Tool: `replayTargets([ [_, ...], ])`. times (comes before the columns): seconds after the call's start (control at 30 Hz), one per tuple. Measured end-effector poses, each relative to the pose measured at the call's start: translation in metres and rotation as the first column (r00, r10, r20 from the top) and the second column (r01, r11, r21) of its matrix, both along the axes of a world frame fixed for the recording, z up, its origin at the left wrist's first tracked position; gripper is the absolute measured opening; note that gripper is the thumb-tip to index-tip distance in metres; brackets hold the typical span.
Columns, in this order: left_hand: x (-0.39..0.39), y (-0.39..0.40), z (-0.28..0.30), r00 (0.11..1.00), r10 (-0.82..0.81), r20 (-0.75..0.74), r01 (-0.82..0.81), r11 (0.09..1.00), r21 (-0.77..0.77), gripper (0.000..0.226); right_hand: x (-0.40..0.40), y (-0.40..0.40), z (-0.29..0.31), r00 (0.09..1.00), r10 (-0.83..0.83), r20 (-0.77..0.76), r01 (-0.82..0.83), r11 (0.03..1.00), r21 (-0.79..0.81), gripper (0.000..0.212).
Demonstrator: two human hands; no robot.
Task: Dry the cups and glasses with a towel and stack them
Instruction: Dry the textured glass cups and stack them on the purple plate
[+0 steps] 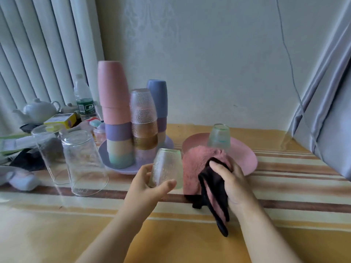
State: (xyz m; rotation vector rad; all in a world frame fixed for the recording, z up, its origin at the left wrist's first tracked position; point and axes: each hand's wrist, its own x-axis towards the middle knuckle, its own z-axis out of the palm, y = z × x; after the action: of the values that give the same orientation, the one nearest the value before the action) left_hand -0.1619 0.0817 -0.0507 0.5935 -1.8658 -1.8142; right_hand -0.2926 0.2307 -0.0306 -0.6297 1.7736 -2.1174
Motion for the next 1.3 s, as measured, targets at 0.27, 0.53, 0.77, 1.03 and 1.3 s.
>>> replayTargets([
  [0.27,0.007,-0.014,-0.004,0.996,0.004,-0.09,0.024,0.95,0.311,0.06,0.031,-0.019,0.004,0.898,0.439,-0.016,-0.424,0.876,0.232,0.056],
  [0.53,-0.001,-0.009,-0.008,0.994,-0.059,-0.091,0.096,0.869,0.486,0.038,0.033,-0.035,-0.014,0.88,0.297,0.371,-0.364,0.923,0.124,0.032],
  [0.77,-0.008,-0.016,-0.004,0.977,0.074,-0.198,0.051,0.828,0.558,0.024,0.018,-0.029,-0.008,0.933,0.066,0.355,-0.064,0.998,-0.017,0.029],
  [1.03,-0.003,-0.014,-0.005,0.974,0.034,-0.226,0.045,0.941,0.335,0.038,0.035,-0.034,-0.01,0.966,0.255,-0.046,-0.259,0.957,-0.129,0.032],
  [1.3,0.001,-0.002,-0.008,0.99,-0.077,-0.119,0.078,0.997,0.005,0.055,0.065,-0.054,-0.027,0.991,0.059,-0.122,-0.048,0.995,0.091,0.054],
])
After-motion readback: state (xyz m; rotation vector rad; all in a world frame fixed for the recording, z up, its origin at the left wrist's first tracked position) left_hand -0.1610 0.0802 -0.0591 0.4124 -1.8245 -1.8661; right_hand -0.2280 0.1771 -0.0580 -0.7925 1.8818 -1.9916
